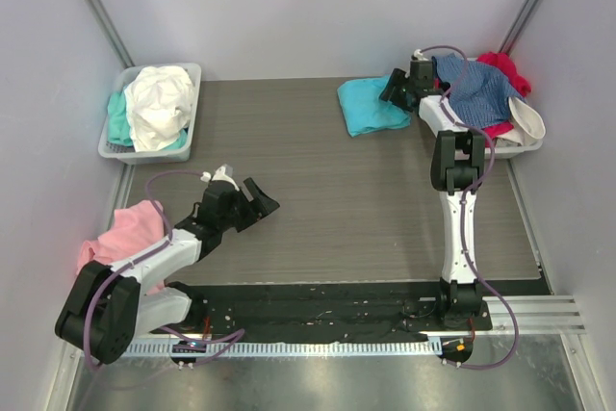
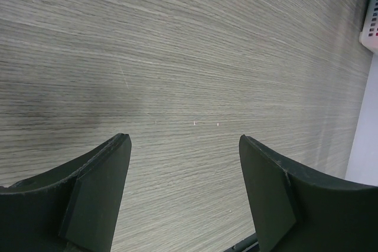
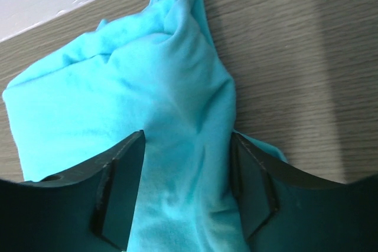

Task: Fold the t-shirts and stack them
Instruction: Neatly place the folded tshirt to the corner

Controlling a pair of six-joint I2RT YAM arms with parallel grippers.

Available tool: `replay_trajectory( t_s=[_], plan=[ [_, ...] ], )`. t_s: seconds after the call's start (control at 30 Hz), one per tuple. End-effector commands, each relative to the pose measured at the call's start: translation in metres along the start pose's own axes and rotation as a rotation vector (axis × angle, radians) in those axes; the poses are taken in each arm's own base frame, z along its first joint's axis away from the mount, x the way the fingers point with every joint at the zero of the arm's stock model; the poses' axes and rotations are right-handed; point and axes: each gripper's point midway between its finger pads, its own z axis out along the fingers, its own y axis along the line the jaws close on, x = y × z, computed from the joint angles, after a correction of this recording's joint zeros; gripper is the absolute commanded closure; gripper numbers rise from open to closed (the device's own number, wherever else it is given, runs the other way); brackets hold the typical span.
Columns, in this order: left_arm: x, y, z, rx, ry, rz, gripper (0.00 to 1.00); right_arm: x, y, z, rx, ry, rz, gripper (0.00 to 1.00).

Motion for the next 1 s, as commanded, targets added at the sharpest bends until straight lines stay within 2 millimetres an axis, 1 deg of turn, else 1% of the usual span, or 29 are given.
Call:
replay_trajectory(
  t_s=[0.0, 0.03, 0.1, 0.13, 0.17, 0.23, 0.27, 0.37, 0.4, 0.47, 0.5, 0.57, 0.6, 0.63, 0.67, 0.7, 0.77, 0.8, 0.83, 0.97],
  plan=[
    [-0.010, -0.013, -0.002, 0.047, -0.036, -0.004, 0.21, -0.049, 0.031, -0.036, -0.086, -0.110, -0.038, 0.32],
    [-0.010, -0.013, -0.003, 0.048, -0.037, -0.006, 0.21, -0.066, 0.042, -0.050, -0.106, -0.147, -0.048, 0.31],
    [-0.010, -0.013, -0.004, 0.050, -0.044, -0.007, 0.22, -0.077, 0.049, -0.060, -0.128, -0.184, -0.059, 0.29],
    [-0.010, -0.014, -0.005, 0.052, -0.044, -0.007, 0.21, -0.083, 0.056, -0.067, -0.151, -0.197, -0.068, 0.28],
    [-0.010, -0.014, -0.006, 0.054, -0.045, -0.007, 0.21, -0.094, 0.062, -0.079, -0.167, -0.222, -0.079, 0.28],
    [-0.010, -0.014, -0.007, 0.057, -0.049, -0.009, 0.21, -0.101, 0.072, -0.089, -0.194, -0.235, -0.093, 0.27],
    [-0.010, -0.014, -0.007, 0.057, -0.048, -0.008, 0.21, -0.107, 0.076, -0.099, -0.197, -0.246, -0.106, 0.26],
    [-0.010, -0.015, -0.009, 0.062, -0.050, -0.006, 0.21, -0.102, 0.080, -0.109, -0.194, -0.233, -0.118, 0.25],
    [-0.011, -0.016, -0.010, 0.067, -0.053, -0.008, 0.22, -0.098, 0.081, -0.115, -0.193, -0.222, -0.118, 0.25],
    [-0.010, -0.016, -0.011, 0.068, -0.052, -0.006, 0.21, -0.086, 0.084, -0.120, -0.191, -0.192, -0.118, 0.25],
    [-0.010, -0.016, -0.011, 0.070, -0.052, -0.006, 0.22, -0.076, 0.082, -0.122, -0.183, -0.170, -0.123, 0.24],
    [-0.010, -0.018, -0.011, 0.077, -0.050, -0.005, 0.21, -0.061, 0.084, -0.124, -0.173, -0.143, -0.132, 0.24],
    [-0.010, -0.017, -0.011, 0.076, -0.051, -0.006, 0.21, -0.042, 0.078, -0.121, -0.159, -0.103, -0.132, 0.24],
    [-0.009, -0.018, -0.012, 0.081, -0.047, -0.005, 0.22, -0.039, 0.080, -0.125, -0.159, -0.102, -0.137, 0.24],
    [-0.010, -0.018, -0.012, 0.081, -0.049, -0.005, 0.22, -0.032, 0.083, -0.124, -0.165, -0.098, -0.146, 0.24],
    [-0.009, -0.017, -0.012, 0.081, -0.047, -0.005, 0.22, -0.018, 0.076, -0.120, -0.144, -0.073, -0.147, 0.24],
    [-0.008, -0.017, -0.013, 0.085, -0.047, -0.007, 0.22, -0.006, 0.075, -0.114, -0.143, -0.057, -0.150, 0.24],
    [-0.008, -0.018, -0.014, 0.087, -0.050, -0.007, 0.22, 0.001, 0.071, -0.110, -0.136, -0.043, -0.148, 0.24],
    [-0.008, -0.018, -0.014, 0.088, -0.050, -0.012, 0.22, 0.011, 0.066, -0.101, -0.123, -0.022, -0.141, 0.24],
    [-0.008, -0.016, -0.021, 0.095, -0.062, -0.018, 0.22, 0.033, 0.055, -0.086, -0.105, 0.023, -0.119, 0.24]
  ],
)
